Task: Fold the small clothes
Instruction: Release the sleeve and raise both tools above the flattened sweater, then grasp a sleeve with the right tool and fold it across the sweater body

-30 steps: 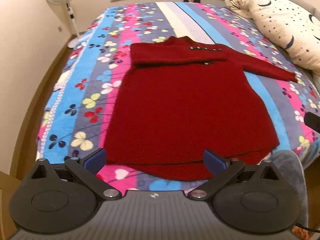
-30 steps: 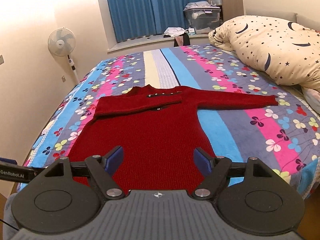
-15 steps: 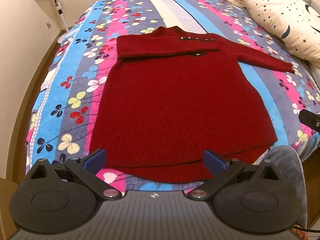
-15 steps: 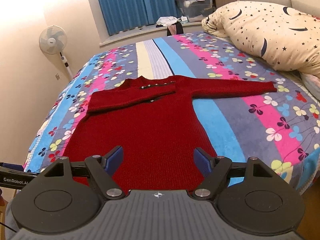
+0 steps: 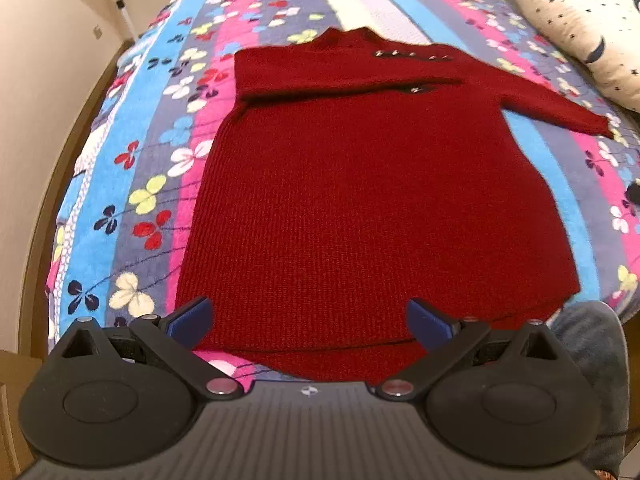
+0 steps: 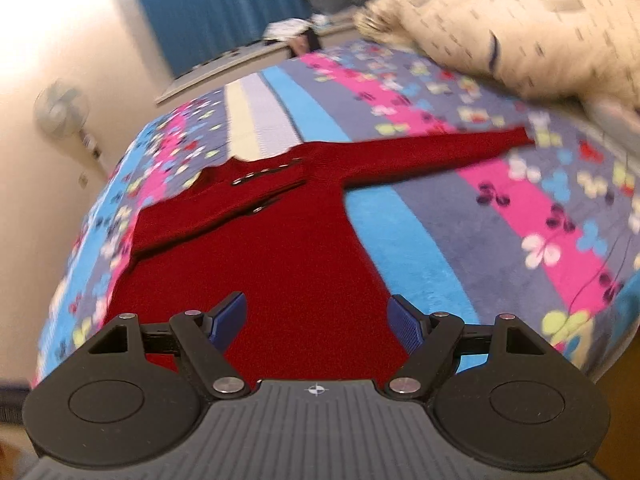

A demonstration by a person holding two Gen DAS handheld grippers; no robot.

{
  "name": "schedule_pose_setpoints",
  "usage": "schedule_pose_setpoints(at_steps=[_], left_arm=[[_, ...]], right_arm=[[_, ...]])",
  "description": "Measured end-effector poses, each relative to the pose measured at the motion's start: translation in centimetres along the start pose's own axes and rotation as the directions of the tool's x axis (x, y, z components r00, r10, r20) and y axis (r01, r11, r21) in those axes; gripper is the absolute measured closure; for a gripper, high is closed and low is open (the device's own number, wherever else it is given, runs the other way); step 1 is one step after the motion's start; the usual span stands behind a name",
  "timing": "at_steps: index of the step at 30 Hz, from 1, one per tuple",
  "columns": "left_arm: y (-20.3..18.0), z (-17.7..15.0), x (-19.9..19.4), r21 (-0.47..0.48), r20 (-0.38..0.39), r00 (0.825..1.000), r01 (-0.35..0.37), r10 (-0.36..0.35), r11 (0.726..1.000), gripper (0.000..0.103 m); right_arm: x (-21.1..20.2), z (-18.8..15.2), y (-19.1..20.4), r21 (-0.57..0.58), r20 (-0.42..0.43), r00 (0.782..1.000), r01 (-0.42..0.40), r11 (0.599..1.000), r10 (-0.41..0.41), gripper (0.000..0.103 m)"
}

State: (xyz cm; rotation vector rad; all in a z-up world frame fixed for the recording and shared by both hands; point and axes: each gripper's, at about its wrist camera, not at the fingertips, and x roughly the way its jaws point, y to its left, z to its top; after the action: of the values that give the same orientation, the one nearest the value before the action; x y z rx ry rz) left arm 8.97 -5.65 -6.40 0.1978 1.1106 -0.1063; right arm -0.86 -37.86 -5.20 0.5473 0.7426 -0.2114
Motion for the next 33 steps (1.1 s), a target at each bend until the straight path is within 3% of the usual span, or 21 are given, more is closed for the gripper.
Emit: schedule_pose_setpoints(at_steps=[4, 9, 10, 12, 14, 22, 24, 26, 30, 33], left_arm=[[0.7, 1.6, 2.0, -0.014, -0.035, 0.999, -0.037, 0.036, 0.999, 0.0], [2.4, 4.2, 4.5, -0.052, -0.063, 0.992, -0.112, 0.108, 0.992, 0.0], [2.8, 4.7, 5.0, -0.064, -0.073, 0.991, -0.12, 0.115, 0.991, 0.0], [3.7, 5.3, 6.0, -0.095, -0.095, 0.99, -0.117, 0.108, 0.989, 0.0], [4.3, 5.6, 6.9, -0.115, -0.115, 0.987, -0.128, 0.115, 0.985, 0.0], [5.7, 6.5, 10.4, -0.121, -0.176, 0.97, -0.194, 0.171, 0.974, 0.0], [5.9, 6.7, 11.1, -0.122, -0.184, 0.967, -0.199, 0.175, 0.972, 0.0], [6.2, 6.8, 11.6, -0.123, -0.189, 0.966, -0.203, 0.177, 0.972, 0.0], [7.3, 7.3, 12.5, -0.143, -0.187, 0.967, -0.202, 0.174, 0.969, 0.0], [8.8, 7.6, 13.1, -0.177, -0.18, 0.968, -0.209, 0.177, 0.962, 0.0]], right_arm=[[4.9, 4.1, -5.4, 0.228, -0.006, 0.998, -0.063, 0.972, 0.066, 0.024], [12.5, 10.5, -11.8, 0.378, 0.082, 0.996, -0.006, 0.926, -0.027, 0.024], [14.4, 11.5, -13.3, 0.428, 0.064, 0.998, -0.012, 0.904, -0.017, 0.024], [18.4, 13.3, -16.6, 0.571, 0.021, 1.0, -0.012, 0.821, 0.0, 0.024], [21.7, 14.8, -19.0, 0.661, -0.01, 0.999, 0.042, 0.75, -0.047, 0.024], [29.1, 19.5, -22.3, 0.702, 0.013, 0.966, 0.176, 0.69, -0.259, 0.021], [30.7, 20.6, -23.0, 0.688, 0.019, 0.954, 0.204, 0.696, -0.298, 0.019], [31.1, 21.6, -22.2, 0.581, 0.037, 0.922, 0.295, 0.759, -0.386, 0.088], [29.5, 22.7, -20.9, 0.543, 0.137, 0.921, 0.237, 0.805, -0.363, 0.091], [29.7, 22.9, -20.7, 0.513, 0.095, 0.906, 0.311, 0.8, -0.413, 0.091]])
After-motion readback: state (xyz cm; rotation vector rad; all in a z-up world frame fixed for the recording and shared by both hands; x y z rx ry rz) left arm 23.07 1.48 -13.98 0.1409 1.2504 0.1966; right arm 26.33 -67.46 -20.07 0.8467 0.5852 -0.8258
